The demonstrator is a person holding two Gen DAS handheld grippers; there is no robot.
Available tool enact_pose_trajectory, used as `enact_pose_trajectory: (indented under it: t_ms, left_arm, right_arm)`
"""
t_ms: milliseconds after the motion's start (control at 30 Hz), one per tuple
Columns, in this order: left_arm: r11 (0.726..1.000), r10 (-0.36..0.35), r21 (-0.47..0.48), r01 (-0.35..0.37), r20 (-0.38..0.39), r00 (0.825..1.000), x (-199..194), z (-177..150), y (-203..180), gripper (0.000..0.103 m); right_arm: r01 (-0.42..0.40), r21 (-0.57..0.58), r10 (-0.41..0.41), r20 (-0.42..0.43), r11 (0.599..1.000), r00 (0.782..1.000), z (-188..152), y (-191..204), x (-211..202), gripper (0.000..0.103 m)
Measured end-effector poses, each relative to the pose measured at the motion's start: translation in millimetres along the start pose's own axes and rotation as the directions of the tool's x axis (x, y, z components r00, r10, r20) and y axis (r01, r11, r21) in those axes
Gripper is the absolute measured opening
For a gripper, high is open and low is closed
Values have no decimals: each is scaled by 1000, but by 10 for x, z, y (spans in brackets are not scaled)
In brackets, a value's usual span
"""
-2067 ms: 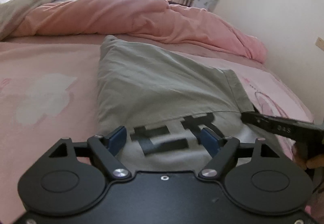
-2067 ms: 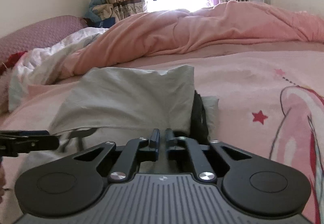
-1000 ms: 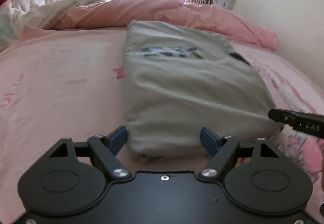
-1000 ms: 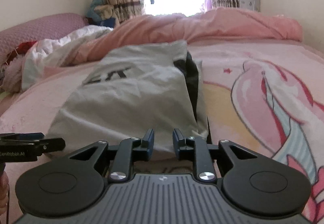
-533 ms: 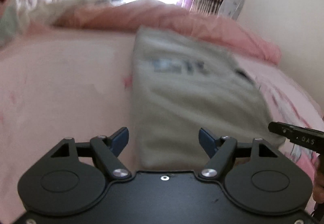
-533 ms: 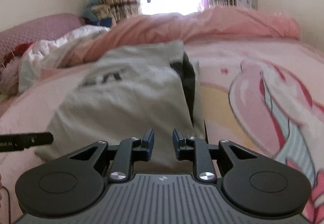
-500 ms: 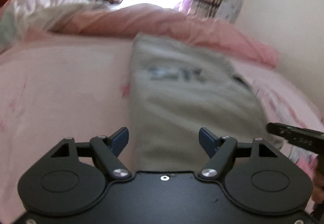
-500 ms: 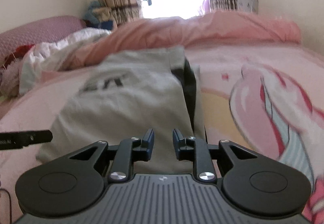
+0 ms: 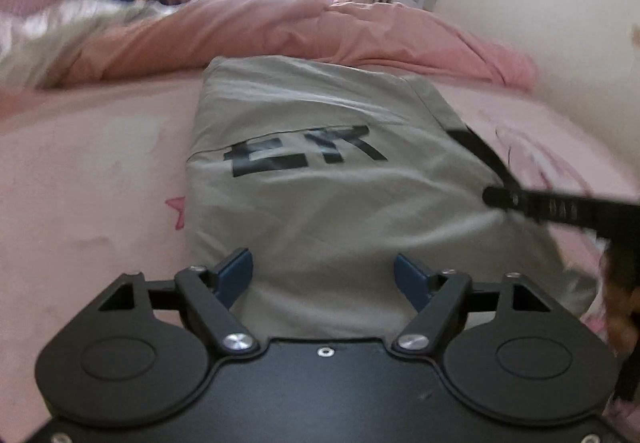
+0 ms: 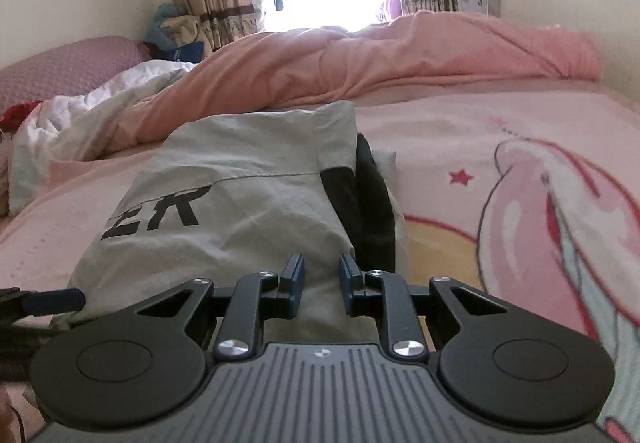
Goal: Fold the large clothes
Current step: 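Press and smooth the folded grey jacket with both open tools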
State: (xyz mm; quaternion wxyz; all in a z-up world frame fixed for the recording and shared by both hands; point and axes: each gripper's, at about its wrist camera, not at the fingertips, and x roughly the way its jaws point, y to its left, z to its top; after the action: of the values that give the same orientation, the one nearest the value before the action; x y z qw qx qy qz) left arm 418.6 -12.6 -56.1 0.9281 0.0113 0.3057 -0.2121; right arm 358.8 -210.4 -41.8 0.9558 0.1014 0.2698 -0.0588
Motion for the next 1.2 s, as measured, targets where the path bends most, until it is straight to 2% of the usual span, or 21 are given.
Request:
enact_pose_trajectory:
  t_ms: [67, 133, 233, 300, 467, 600, 733, 867, 1033, 1200]
  left_arm:
    - [999, 16, 42, -17, 13, 1000, 19, -57, -54, 85]
    - [999, 17, 41, -17, 16, 1000, 13, -55, -59, 87]
    - [1000, 2, 2, -2, 17, 1000, -41, -4, -16, 87]
    - [1000, 2, -29, -1, 17, 1000, -83, 43, -22, 85]
    - [998, 5, -62, -1, 69, 998, -464, -38, -7, 85]
    - [984, -52, -166, 60, 53, 997, -646, -185, 60, 85]
    - [971, -103, -215, 104, 16, 995, -628, -297, 79, 85]
    - [980, -87, -179, 88, 9, 996, -569, -361, 28, 85]
    - [991, -71, -111, 73, 20, 997, -548, -427, -34, 85]
    - [987, -86, -136, 89, 26, 996, -577, -445, 19, 86]
  right_arm:
    - [-2, -1, 2, 4, 1000, 1000, -39, -19, 26, 18]
    - [-5, 1, 5, 9, 1000, 1000, -53, -23, 12, 18]
    - [0, 0, 0, 5, 1000, 1000, -12, 5, -68, 19]
    - [2, 13, -3, 10, 1000, 1000, 17, 22, -196, 24]
    - [-24, 3, 24, 24, 1000, 999, -99, 73, -622, 27]
    - [-2, -15, 2, 11, 1000, 1000, -271, 103, -780, 27]
    - [18, -8, -18, -14, 1000, 1000, -402, 99, -776, 27]
    - [36, -1, -36, -47, 999, 998, -511, 72, -675, 27]
    - [46, -20, -47, -39, 999, 998, -567, 88, -623, 27]
    - [51, -27, -52, -36, 998, 998, -577, 92, -630, 27]
